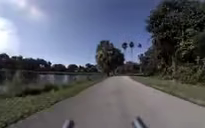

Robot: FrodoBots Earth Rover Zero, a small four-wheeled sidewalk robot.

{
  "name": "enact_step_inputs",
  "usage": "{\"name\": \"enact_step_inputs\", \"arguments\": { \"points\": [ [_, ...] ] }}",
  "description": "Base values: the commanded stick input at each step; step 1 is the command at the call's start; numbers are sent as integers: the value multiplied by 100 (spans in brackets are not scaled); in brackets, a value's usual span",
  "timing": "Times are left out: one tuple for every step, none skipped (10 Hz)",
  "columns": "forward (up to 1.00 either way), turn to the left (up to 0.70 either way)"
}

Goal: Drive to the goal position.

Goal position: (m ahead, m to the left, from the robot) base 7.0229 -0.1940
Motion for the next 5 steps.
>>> {"name": "enact_step_inputs", "arguments": {
  "points": [
    [85, 0],
    [85, 0],
    [85, 0],
    [85, 0],
    [85, 0]
  ]
}}
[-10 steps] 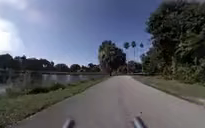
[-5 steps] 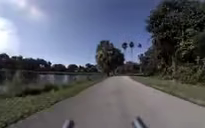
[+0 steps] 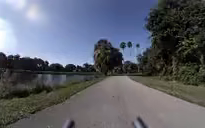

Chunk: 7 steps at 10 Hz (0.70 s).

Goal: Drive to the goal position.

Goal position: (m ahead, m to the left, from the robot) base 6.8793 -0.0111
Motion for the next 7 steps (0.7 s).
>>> {"name": "enact_step_inputs", "arguments": {
  "points": [
    [85, 0],
    [85, 0],
    [85, 0],
    [85, 0],
    [85, 0],
    [85, 0],
    [85, 0]
  ]
}}
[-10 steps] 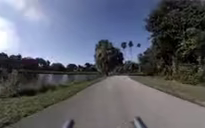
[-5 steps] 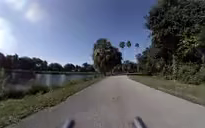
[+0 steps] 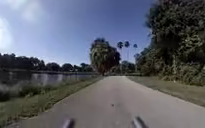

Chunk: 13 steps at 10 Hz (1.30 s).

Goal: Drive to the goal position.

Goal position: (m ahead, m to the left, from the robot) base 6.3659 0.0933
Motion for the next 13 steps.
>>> {"name": "enact_step_inputs", "arguments": {
  "points": [
    [85, 0],
    [85, 0],
    [85, 0],
    [85, 0],
    [85, 0],
    [85, 0],
    [85, 0],
    [85, 0],
    [85, 0],
    [85, 0],
    [85, 0],
    [85, 0],
    [85, 0]
  ]
}}
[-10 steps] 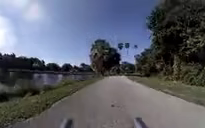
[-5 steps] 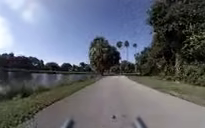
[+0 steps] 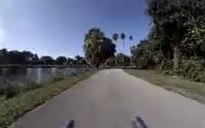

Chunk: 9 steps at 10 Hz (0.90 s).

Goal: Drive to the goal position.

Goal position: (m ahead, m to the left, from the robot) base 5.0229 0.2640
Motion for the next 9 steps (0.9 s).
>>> {"name": "enact_step_inputs", "arguments": {
  "points": [
    [85, 0],
    [85, 0],
    [85, 0],
    [85, 0],
    [85, 0],
    [85, 0],
    [85, 0],
    [85, 0],
    [85, 0]
  ]
}}
